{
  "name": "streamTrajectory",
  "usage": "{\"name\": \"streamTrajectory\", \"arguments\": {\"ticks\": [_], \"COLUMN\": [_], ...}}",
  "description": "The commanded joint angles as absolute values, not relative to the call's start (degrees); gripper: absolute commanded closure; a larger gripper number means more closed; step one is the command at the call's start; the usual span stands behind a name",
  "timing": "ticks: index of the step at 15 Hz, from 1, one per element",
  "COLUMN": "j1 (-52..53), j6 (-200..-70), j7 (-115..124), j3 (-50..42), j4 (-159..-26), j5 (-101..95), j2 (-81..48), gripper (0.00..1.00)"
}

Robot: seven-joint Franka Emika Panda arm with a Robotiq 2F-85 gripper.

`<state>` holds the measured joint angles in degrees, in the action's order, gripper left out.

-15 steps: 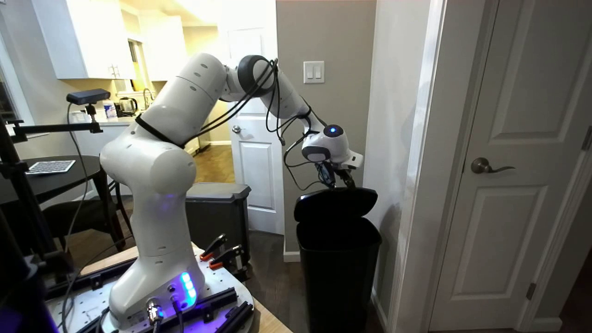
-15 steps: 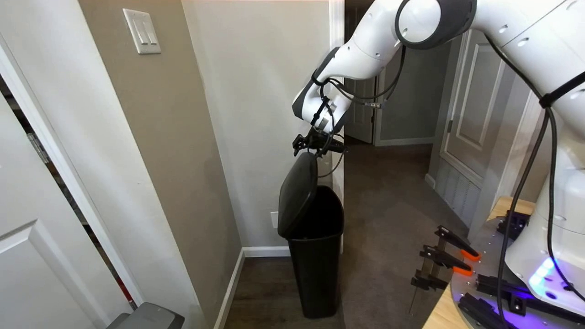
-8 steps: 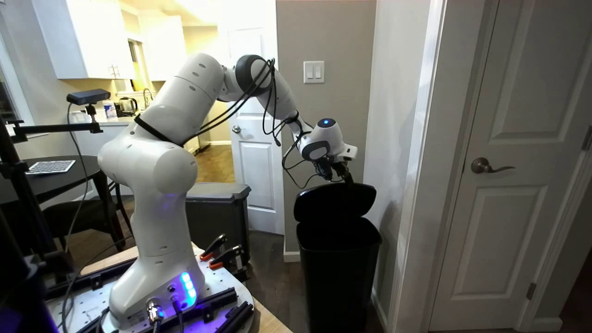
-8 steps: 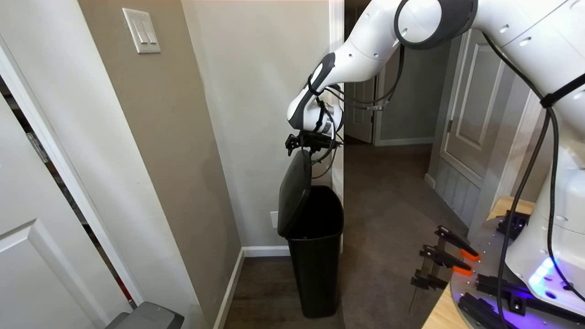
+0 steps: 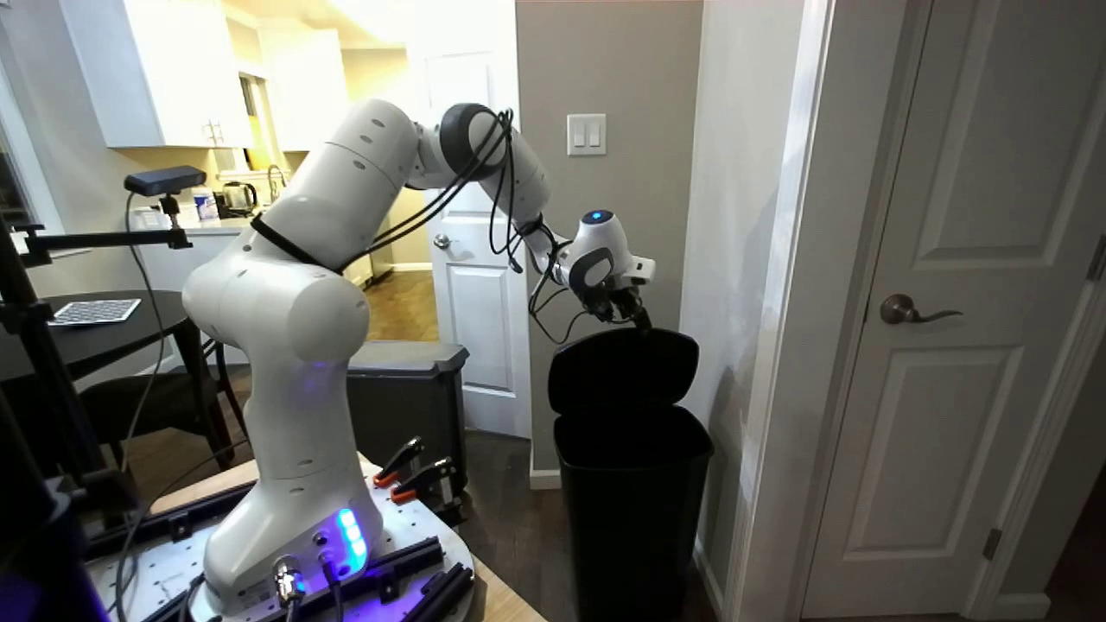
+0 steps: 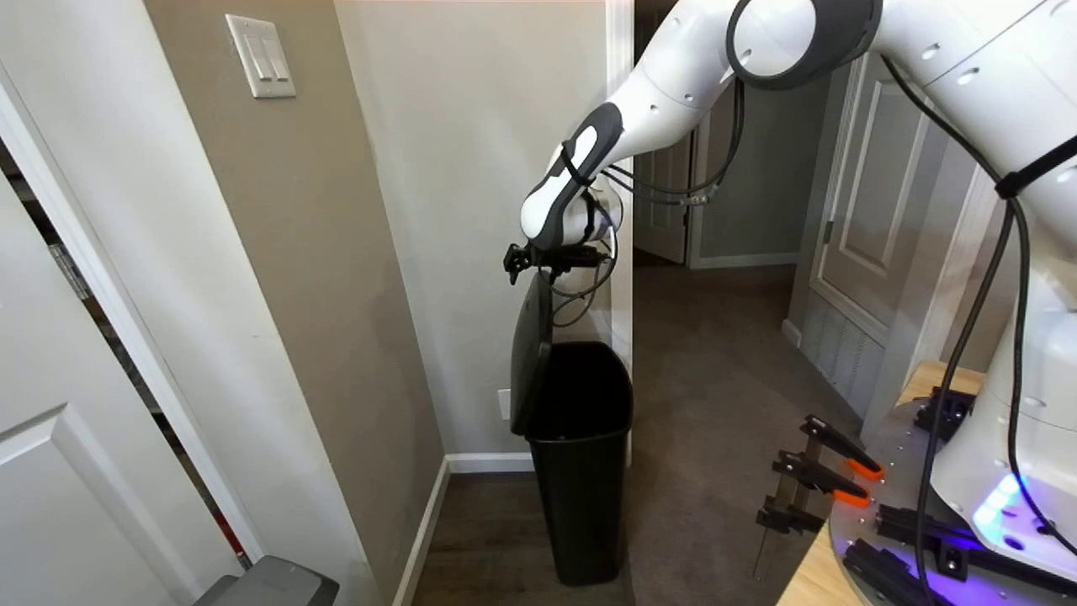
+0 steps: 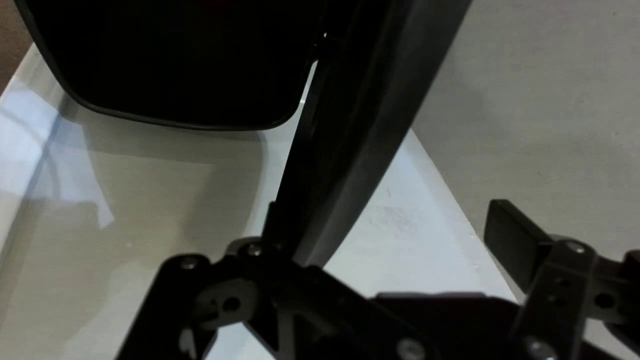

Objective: Open the black bin.

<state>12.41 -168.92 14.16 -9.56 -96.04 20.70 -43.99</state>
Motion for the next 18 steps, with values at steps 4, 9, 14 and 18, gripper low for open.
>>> {"name": "streamTrajectory", "arguments": {"ticks": [4,9,14,18], "j1": [12.47,10.16,9.09,9.03], "j6": [-164.71,-157.81,-153.13,-152.0], "j7": [20.76,20.85,20.68,20.41], "j3": [-8.6,-4.57,-1.19,0.14], "j4": [-91.28,-82.51,-73.7,-68.78], "j5": [14.35,14.78,15.02,15.02], "j2": [-44.73,-49.27,-55.37,-59.0], "gripper": [0.0,0.0,0.0,0.0]}}
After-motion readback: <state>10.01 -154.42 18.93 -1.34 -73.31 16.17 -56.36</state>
